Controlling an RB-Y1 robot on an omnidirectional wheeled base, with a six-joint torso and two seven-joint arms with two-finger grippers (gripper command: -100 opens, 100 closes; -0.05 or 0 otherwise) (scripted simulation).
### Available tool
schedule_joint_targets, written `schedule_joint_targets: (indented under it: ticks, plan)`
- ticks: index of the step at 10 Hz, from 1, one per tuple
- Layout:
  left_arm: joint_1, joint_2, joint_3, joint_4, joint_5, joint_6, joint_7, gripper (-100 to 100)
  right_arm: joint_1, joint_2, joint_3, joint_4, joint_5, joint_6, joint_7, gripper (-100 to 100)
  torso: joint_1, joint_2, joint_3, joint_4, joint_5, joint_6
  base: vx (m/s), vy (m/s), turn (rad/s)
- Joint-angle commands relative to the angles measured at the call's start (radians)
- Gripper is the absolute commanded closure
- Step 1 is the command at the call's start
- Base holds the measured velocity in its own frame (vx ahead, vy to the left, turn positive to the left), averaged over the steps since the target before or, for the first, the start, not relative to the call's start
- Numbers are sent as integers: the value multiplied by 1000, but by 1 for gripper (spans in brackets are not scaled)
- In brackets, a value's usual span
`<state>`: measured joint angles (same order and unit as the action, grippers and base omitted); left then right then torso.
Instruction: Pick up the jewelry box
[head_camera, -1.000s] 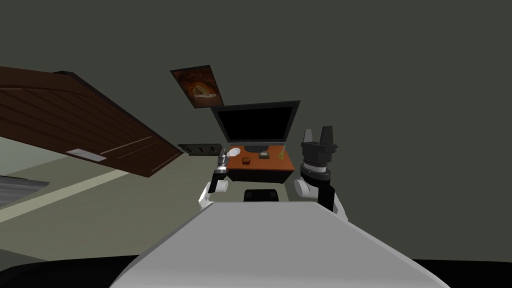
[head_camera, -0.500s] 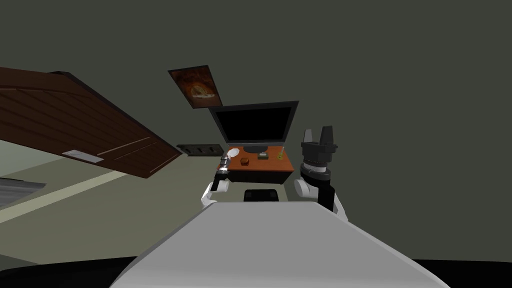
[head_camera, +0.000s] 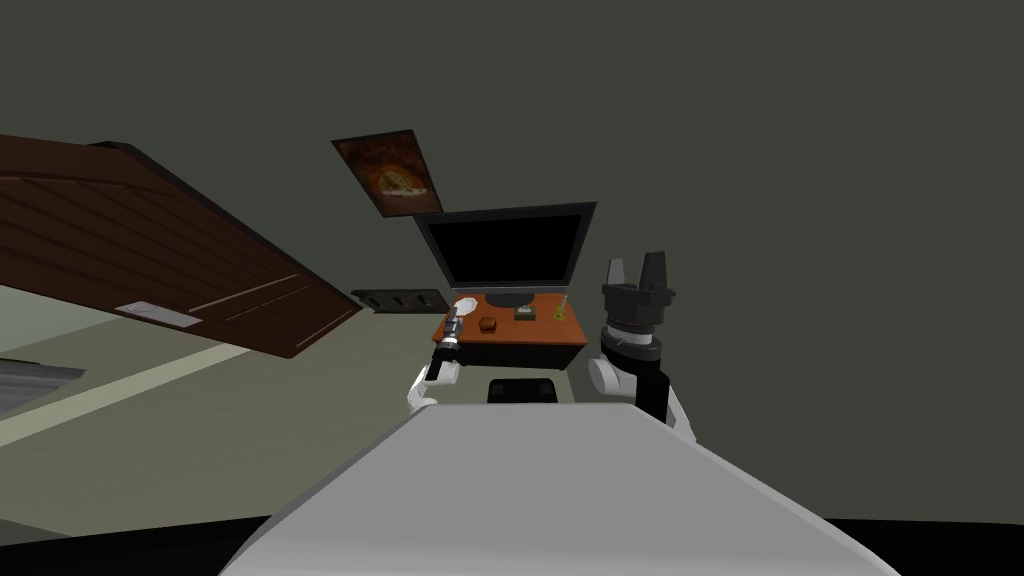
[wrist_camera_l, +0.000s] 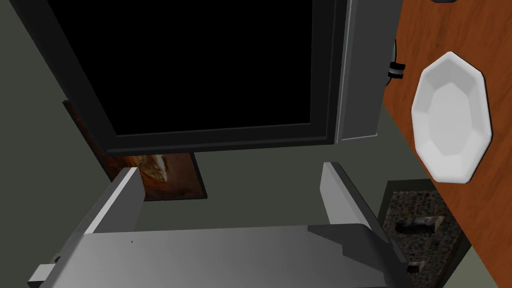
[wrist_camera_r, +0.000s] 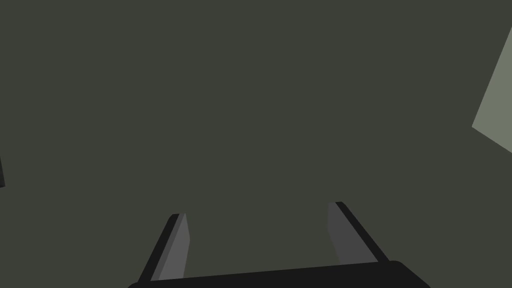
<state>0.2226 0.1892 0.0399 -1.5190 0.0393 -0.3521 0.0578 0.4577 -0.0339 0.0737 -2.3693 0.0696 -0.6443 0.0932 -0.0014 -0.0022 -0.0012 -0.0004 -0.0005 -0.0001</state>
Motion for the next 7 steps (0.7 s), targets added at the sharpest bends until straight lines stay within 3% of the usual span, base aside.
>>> schedule_joint_targets:
  ticks: [1, 5, 7]
  plan:
    - [-7, -3, 2, 33, -2, 6, -4, -100, 0, 0, 0, 0, 0, 0, 0, 0, 0, 0, 0, 0, 0, 0, 29, -20, -4]
    - [-50, -26, 22, 184, -14, 69, -28, -100, 0, 0, 0, 0, 0, 0, 0, 0, 0, -3, -1, -1, 0, 0, 65, -28, -5]
    - [-59, -33, 27, 222, -17, 84, -34, -100, 0, 0, 0, 0, 0, 0, 0, 0, 0, -2, -1, 0, 0, 0, 44, -14, -1]
